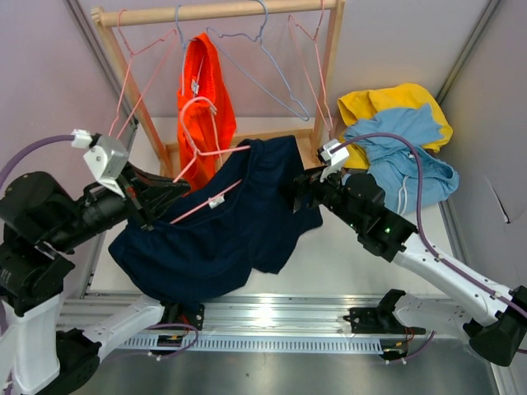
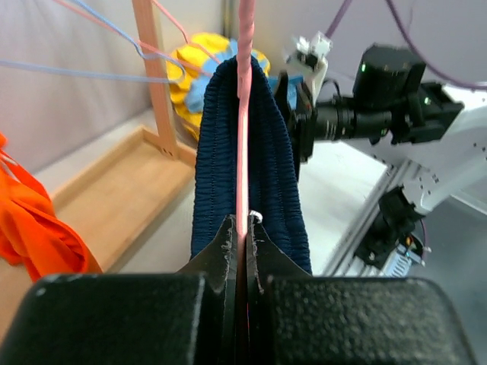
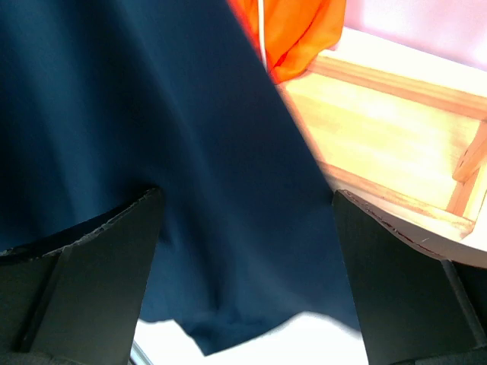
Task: Remove the shorts from the hanger
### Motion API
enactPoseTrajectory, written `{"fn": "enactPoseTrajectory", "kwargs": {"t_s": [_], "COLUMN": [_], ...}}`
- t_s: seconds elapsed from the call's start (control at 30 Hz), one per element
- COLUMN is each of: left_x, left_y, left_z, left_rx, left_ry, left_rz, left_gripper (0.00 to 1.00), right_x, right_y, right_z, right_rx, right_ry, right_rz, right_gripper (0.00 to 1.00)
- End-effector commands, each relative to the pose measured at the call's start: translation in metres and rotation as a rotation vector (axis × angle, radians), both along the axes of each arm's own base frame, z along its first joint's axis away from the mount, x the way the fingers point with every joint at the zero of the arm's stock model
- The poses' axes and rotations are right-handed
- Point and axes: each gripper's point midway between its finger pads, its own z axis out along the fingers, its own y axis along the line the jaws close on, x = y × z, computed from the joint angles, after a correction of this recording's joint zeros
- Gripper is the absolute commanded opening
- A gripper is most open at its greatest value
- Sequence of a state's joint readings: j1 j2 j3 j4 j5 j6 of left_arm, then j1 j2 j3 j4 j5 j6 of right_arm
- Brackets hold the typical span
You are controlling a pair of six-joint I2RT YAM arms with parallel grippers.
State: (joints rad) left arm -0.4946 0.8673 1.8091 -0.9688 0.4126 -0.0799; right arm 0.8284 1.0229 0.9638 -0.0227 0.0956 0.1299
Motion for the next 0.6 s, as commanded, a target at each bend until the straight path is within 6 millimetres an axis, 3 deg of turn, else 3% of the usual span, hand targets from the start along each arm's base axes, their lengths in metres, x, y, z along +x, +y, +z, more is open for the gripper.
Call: {"fn": "enactPoseTrajectory", "kwargs": {"t_s": [0.0,0.3,0.33,0.43,0.57], "left_x": [-0.002,0.000,0.000,0.000,0.003], "left_y": [-0.009,-0.011,-0.010,-0.012,-0.015], "left_z": [0.000,-0.015,-0.015,-0.013,-0.010], "left_rx": [-0.021,-0.007,-0.008,-0.013,-0.016], "left_ry": [0.010,0.037,0.035,0.028,0.026], "left_rz": [-0.048,-0.054,-0.051,-0.057,-0.069], "left_gripper": [0.00,0.00,0.00,0.00,0.00], "right_x": [-0.003,-0.002,-0.003,-0.006,-0.011], "right_y": [0.002,0.005,0.006,0.011,0.020], "right_z": [0.050,0.054,0.053,0.046,0.031], "right_rx": [0.093,0.090,0.088,0.071,0.067], "right_ry": [-0.096,-0.113,-0.113,-0.104,-0.087], "right_rz": [0.016,0.025,0.034,0.067,0.125], "right_gripper": [1.00,0.97,0.85,0.61,0.40]}}
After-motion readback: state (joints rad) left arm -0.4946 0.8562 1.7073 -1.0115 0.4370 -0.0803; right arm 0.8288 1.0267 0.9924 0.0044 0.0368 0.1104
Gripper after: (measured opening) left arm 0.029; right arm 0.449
